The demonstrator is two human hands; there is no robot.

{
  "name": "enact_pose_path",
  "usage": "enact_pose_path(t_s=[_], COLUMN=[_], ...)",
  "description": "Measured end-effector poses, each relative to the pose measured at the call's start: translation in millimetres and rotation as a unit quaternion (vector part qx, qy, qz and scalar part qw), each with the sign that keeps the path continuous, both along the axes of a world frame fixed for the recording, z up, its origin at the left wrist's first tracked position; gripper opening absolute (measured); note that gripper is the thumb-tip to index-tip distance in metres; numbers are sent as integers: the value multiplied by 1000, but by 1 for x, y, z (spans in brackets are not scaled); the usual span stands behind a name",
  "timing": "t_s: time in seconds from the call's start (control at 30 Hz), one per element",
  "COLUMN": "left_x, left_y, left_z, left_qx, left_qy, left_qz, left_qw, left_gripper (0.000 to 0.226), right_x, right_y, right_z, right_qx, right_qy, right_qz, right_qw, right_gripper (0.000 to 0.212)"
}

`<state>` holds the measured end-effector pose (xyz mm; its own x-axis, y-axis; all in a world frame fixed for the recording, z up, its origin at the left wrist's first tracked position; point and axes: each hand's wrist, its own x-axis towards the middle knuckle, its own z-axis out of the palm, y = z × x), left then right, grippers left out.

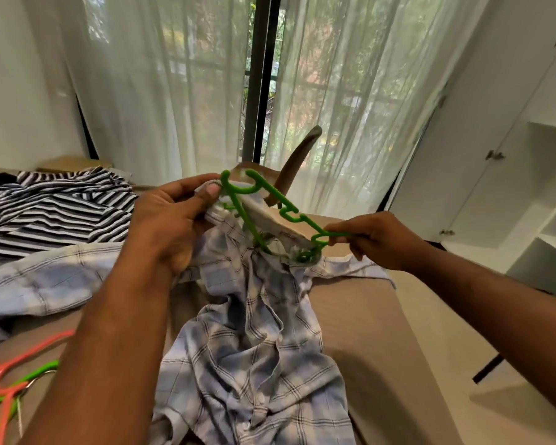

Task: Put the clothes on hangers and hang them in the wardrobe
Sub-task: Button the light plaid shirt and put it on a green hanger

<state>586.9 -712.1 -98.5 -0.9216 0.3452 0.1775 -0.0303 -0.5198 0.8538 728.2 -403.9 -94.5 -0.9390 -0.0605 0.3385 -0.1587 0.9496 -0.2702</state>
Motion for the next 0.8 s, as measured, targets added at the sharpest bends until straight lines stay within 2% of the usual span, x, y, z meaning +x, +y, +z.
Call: enact_pose_path(t_s=[0.1, 0.2, 0.3, 0.4, 0.47, 0.57, 0.6, 0.67, 0.73, 0.8], left_x=[-6, -13, -17, -25, -31, -36, -36, -33, -30, -25], left_y=[-9, -6, 5, 3, -3, -9, -10, -8, -7, -8], left_z=[6, -2, -21, -29, -34, -42, -44, -43, -43, -44], left_qx=[-3, -69, -141, -151, -196, -285, -299, -312, -299, -286], left_qy=[27, 102, 136, 152, 216, 340, 362, 372, 361, 354], left_qz=[43, 99, 145, 185, 241, 306, 308, 276, 194, 88], left_qw=[999, 987, 970, 959, 926, 842, 828, 829, 862, 886], left_gripper=[16, 32, 39, 38, 35, 39, 43, 47, 45, 28], right_x=[1, -6, -14, -14, -12, -13, -14, -15, -14, -11], right_y=[3, 0, -10, -17, -24, -38, -42, -48, -51, -52], right_z=[0, 7, 15, 24, 27, 29, 30, 37, 44, 51], right_qx=[0, 45, 87, 129, 145, 165, 165, 172, 179, 182], right_qy=[10, -18, -55, -72, -94, -138, -152, -185, -229, -266], right_qz=[-31, -33, -36, -41, -44, -50, -61, -85, -106, -122], right_qw=[999, 998, 994, 988, 984, 975, 973, 964, 951, 939], right_gripper=[47, 36, 37, 41, 43, 46, 45, 41, 40, 41])
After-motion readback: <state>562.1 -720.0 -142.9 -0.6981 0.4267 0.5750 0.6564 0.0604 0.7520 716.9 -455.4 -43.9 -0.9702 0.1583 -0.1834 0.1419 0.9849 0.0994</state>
